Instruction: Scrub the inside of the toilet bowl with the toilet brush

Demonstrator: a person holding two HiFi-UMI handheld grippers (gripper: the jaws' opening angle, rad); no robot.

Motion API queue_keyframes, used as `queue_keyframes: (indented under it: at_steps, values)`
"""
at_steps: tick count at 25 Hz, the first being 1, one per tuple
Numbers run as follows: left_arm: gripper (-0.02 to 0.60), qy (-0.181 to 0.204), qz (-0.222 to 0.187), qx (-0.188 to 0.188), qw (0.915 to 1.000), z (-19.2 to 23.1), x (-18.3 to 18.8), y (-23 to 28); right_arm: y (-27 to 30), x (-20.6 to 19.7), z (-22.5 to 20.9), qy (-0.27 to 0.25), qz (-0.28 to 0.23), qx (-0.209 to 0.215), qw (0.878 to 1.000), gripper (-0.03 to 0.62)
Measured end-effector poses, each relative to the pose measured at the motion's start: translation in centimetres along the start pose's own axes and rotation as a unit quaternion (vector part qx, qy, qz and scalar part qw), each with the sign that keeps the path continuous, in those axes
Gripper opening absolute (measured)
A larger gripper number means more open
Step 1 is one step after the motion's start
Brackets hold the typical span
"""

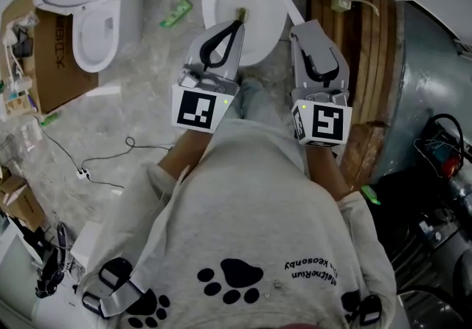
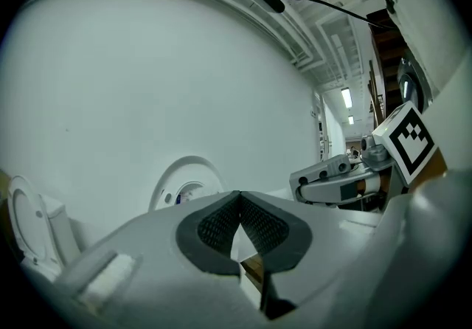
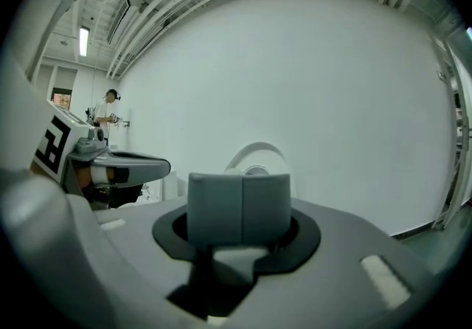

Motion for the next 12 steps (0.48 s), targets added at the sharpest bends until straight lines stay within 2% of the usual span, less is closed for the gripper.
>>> queue_keyframes:
  at_steps: [6,12]
  values:
    - [0.0,-0.003,0.013,0.009,0.9999,-0.4,-2.4,1.1,1.7,-3.7,-1.8,0.004,0.046,0.025,0.999,0.155]
    - [0.0,-0.014,0.043,0.046,0.9979,1.1,-6.3,1.6,3.7,-7.1,-2.6,0.016,0.074,0.039,0.996,0.155]
Point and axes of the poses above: the fingertips, and each gripper's own axes: y forward along the fingers, z to its left, x out of its top, the point moved 9 cm from there along -y, backward along the fingers, and after that the axes turned 3 degrees about x, right-handed, at the moved point
